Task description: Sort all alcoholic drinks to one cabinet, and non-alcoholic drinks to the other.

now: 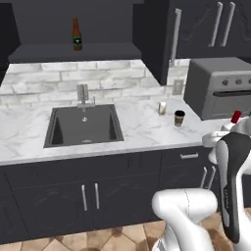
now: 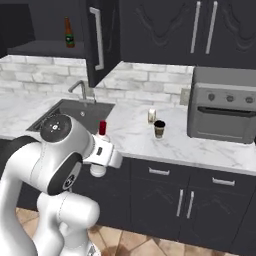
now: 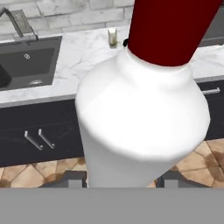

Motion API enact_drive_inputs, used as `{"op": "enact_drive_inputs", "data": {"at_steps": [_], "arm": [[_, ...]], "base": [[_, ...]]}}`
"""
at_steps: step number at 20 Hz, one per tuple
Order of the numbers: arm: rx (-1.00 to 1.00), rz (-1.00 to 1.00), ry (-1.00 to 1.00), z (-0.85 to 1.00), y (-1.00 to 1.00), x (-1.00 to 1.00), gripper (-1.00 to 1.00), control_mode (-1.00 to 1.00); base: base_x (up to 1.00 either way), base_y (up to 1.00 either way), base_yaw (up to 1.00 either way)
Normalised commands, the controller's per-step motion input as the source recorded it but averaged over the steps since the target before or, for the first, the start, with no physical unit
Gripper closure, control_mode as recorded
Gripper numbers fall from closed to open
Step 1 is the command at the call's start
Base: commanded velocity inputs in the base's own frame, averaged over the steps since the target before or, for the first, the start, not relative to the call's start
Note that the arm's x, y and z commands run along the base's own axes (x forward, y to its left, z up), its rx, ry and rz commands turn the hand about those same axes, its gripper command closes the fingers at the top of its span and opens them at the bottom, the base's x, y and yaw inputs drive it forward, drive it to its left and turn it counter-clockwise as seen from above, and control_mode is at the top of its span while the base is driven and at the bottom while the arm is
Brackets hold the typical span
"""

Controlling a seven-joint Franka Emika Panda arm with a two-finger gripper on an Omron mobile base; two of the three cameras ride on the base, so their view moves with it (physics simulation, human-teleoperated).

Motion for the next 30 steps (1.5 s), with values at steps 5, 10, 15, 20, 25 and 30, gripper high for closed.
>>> {"op": "enact_drive_inputs", "data": {"at_steps": [5, 10, 15, 20, 25, 30], "arm": [[0.00, 0.00, 0.00, 0.00, 0.00, 0.00, 1.00, 1.00], [0.00, 0.00, 0.00, 0.00, 0.00, 0.00, 1.00, 1.00], [0.00, 0.00, 0.00, 0.00, 0.00, 0.00, 1.00, 1.00], [0.00, 0.00, 0.00, 0.00, 0.00, 0.00, 1.00, 1.00], [0.00, 0.00, 0.00, 0.00, 0.00, 0.00, 1.00, 1.00], [0.00, 0.02, 0.00, 0.01, -0.03, 0.06, 1.00, -1.00]], "base": [[0.10, 0.73, 0.00], [0.36, 0.35, 0.00], [0.84, 0.42, 0.00], [0.80, 0.60, 0.03], [0.55, 0.35, 0.06], [0.25, -0.01, 0.07]]}}
